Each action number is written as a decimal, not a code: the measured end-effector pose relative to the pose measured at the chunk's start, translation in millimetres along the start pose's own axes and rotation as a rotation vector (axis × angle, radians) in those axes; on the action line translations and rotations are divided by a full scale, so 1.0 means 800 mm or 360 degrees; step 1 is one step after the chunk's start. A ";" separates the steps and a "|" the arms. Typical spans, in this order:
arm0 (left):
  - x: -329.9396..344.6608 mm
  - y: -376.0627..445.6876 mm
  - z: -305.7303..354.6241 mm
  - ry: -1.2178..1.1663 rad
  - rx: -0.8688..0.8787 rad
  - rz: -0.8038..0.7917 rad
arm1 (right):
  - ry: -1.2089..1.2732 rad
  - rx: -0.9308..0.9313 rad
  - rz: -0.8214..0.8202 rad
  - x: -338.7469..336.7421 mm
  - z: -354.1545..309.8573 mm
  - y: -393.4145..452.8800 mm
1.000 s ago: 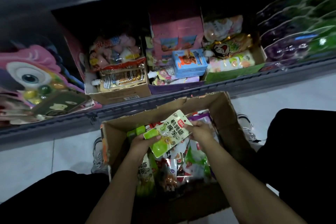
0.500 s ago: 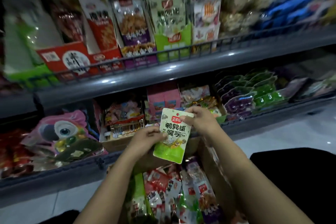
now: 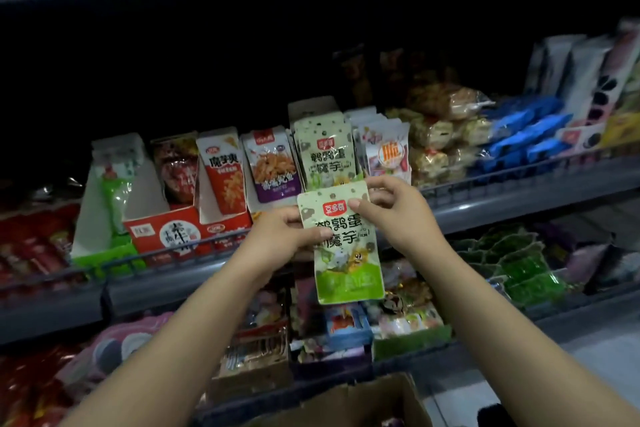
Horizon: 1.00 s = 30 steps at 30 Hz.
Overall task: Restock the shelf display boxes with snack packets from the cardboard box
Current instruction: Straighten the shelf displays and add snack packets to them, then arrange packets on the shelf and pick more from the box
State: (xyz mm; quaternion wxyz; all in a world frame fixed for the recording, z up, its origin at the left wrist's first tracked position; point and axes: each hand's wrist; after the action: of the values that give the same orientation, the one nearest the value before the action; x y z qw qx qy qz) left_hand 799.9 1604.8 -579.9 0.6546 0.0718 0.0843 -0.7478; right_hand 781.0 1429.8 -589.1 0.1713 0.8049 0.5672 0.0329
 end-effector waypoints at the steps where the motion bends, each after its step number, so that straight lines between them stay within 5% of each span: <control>1: 0.000 0.007 0.011 -0.0036 0.0021 0.0062 | -0.0019 -0.0022 0.0017 0.000 0.001 0.008; 11: -0.012 0.073 0.100 0.0047 0.0374 0.0478 | -0.0492 -0.0445 0.0026 0.014 0.022 0.047; 18: 0.000 0.090 0.131 0.0277 0.0666 0.0555 | -0.0435 -0.0357 -0.0027 0.030 0.019 0.050; 30: -0.001 0.101 0.123 0.0279 0.0566 0.0526 | -0.0482 -0.0362 0.0058 0.021 0.035 0.048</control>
State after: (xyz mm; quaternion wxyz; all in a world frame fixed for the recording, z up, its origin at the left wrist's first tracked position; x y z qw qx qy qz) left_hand 880.4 1573.5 -486.6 0.7352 0.2632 -0.0051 -0.6247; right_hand 828.7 1427.3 -605.5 0.3440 0.7863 0.5128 -0.0215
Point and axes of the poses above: each hand's wrist, its own y-axis towards the middle knuckle, its own x-axis out of the palm, z = x × y, and after that the axes turned 8 degrees about z, right-handed
